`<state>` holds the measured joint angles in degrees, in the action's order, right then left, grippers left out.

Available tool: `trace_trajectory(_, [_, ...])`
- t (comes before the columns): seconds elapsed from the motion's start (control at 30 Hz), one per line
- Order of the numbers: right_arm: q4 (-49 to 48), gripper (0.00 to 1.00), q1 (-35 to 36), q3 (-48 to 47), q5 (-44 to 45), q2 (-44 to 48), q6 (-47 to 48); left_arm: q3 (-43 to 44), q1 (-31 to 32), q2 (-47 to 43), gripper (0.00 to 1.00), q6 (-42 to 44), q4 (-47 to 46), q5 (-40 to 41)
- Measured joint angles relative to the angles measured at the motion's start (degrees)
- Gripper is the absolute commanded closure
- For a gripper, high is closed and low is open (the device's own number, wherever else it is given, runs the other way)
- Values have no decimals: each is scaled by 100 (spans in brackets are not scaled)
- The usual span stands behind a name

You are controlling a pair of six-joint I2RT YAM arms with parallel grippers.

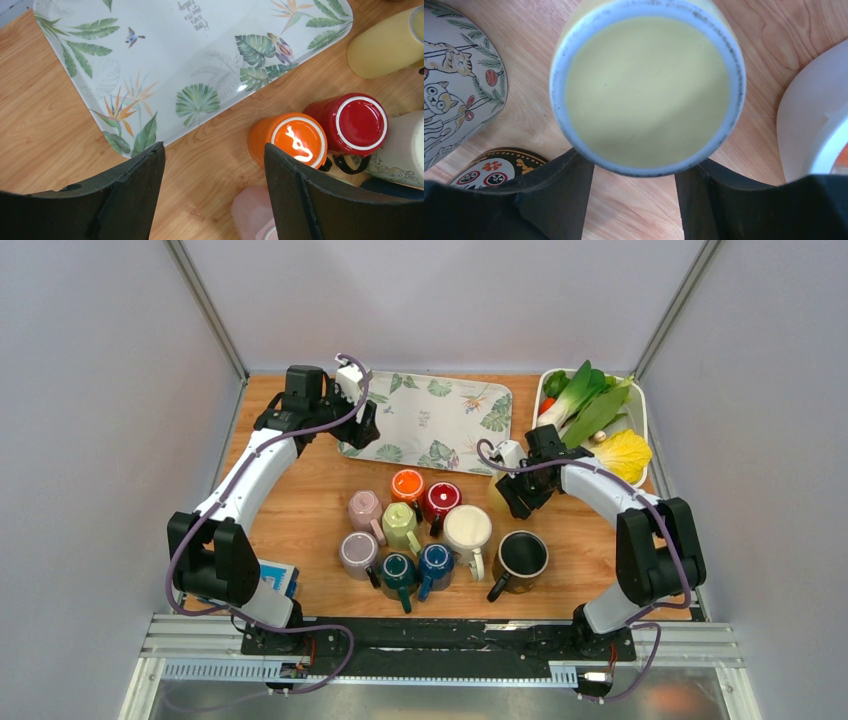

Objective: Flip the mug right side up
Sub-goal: Move the cup to the center of the board, then turn over the cup at the center of the board.

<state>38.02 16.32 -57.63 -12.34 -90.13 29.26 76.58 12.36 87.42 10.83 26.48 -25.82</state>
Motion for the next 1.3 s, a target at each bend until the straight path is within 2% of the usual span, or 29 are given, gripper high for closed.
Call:
trace_trajectory(0.1, [-83,41,-9,61,-9,-66,-20,-2,0,0,21,0,2,0])
trace_trajectory(0.37, [-282,55,-186,232,-184,-162,-66,-2,0,0,21,11,81,0])
trace_trajectory(0.53, [-367,85,-251,254,-310,-162,-35,-2,0,0,20,42,114,0])
trace_trajectory(0.67, [-494,100,-293,251,-376,-138,-11,-2,0,0,21,48,120,-2])
trace_trajectory(0.83, [-334,100,-330,201,-435,-127,-42,-2,0,0,21,48,120,-11])
trace_trajectory(0.97, [164,100,-341,-101,-601,-125,-133,-2,0,7,20,50,118,-63])
trace_trajectory(1.13, [896,100,-345,-1143,-1067,-142,-319,-2,0,46,21,90,111,-162])
trace_trajectory(1.3, [1198,100,-350,-2400,-1897,-334,-702,-17,13,42,21,179,-103,-328])
